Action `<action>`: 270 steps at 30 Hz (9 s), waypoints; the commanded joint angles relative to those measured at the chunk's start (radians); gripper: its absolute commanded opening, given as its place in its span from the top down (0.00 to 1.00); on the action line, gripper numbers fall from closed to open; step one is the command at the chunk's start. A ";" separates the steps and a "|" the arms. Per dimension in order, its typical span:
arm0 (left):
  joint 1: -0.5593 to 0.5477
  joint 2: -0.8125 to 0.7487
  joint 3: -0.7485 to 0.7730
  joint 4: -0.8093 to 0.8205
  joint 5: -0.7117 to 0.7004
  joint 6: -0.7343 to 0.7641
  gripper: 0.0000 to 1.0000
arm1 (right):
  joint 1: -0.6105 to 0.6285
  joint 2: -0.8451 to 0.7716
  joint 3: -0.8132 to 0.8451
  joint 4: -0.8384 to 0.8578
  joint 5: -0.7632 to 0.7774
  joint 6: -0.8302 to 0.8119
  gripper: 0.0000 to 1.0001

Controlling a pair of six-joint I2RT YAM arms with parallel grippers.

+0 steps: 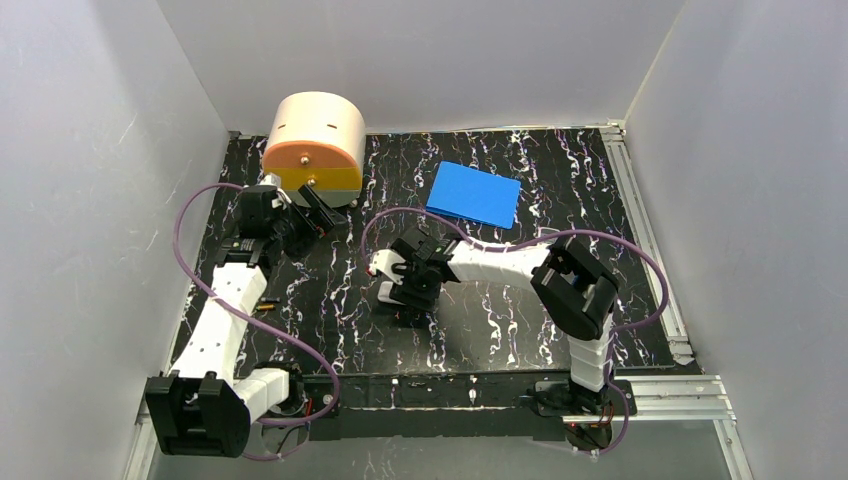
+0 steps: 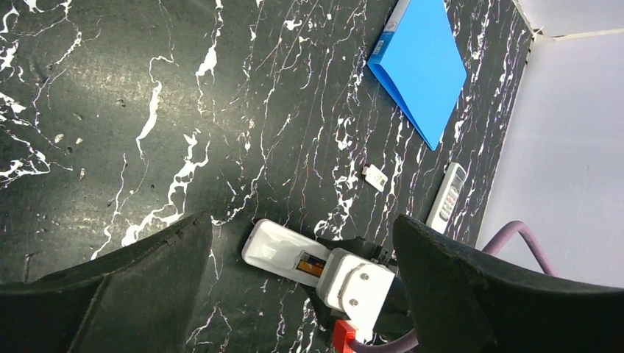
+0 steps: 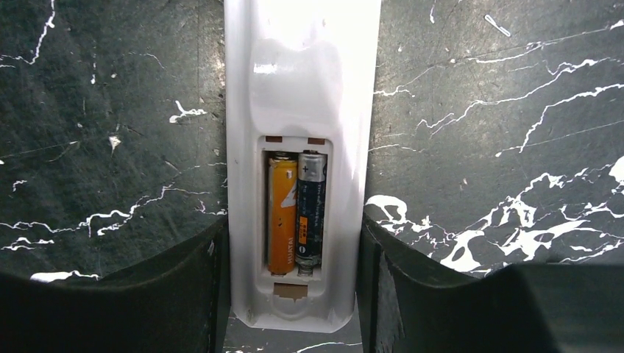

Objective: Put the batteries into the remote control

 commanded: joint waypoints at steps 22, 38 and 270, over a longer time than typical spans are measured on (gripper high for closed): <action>0.007 0.012 0.049 -0.022 -0.016 0.078 0.05 | -0.142 -0.186 0.032 0.184 0.160 0.433 0.25; 0.006 0.062 0.049 0.011 0.204 0.112 0.02 | -0.324 0.021 0.184 0.009 0.386 1.207 0.66; -0.359 0.348 0.081 0.608 0.408 -0.482 0.32 | -0.551 -0.538 -0.457 0.905 -0.398 1.594 0.99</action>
